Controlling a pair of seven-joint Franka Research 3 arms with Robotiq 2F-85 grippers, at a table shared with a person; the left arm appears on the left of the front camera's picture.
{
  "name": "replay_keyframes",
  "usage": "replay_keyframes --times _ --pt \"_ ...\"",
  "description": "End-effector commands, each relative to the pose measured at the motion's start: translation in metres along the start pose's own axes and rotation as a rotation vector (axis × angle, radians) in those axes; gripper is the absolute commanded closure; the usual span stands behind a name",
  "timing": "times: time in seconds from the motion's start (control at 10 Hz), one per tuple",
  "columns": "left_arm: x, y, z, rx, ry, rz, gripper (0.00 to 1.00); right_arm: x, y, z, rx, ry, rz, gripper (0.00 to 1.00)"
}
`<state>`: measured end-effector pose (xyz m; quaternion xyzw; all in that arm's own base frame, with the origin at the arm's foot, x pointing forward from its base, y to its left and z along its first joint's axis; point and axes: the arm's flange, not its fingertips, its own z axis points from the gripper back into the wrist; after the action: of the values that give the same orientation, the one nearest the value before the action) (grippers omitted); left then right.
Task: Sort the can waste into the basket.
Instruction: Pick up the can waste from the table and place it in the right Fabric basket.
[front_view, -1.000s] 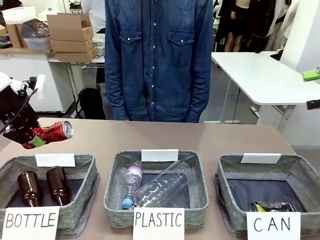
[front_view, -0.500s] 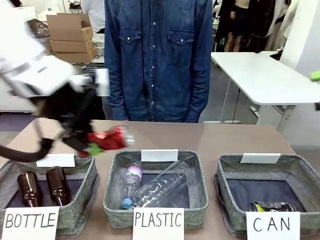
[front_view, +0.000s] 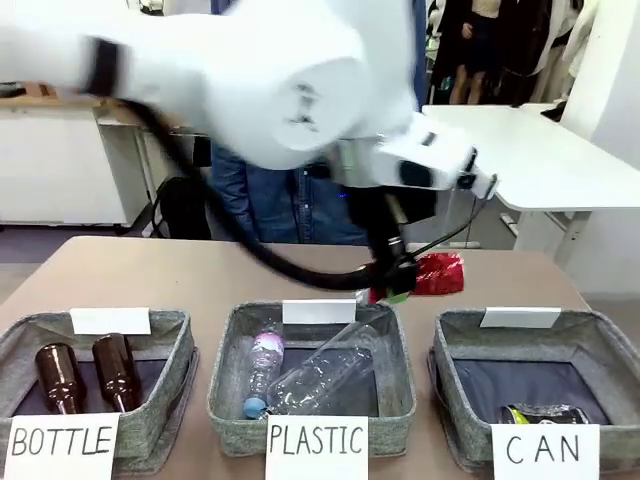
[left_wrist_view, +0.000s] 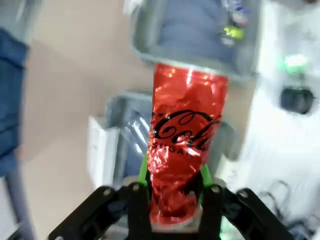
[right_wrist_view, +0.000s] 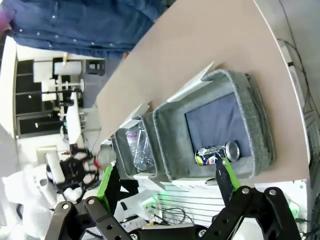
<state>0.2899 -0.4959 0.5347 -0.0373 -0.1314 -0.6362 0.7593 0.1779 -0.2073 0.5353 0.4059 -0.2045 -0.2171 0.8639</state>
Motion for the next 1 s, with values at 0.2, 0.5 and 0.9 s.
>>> replay_keyframes --times 0.2,0.5,0.9 --pt "0.127 -0.008 -0.055 -0.012 0.202 0.034 0.60 0.007 0.025 -0.024 0.017 0.022 0.042 0.00" --pt "0.131 -0.031 -0.066 -0.052 0.187 -0.010 0.60 0.007 0.025 -0.024 0.017 0.022 0.042 0.00" --pt "0.116 -0.037 -0.069 -0.126 0.053 -0.524 0.60 0.007 0.025 -0.024 0.017 0.022 0.042 0.00"
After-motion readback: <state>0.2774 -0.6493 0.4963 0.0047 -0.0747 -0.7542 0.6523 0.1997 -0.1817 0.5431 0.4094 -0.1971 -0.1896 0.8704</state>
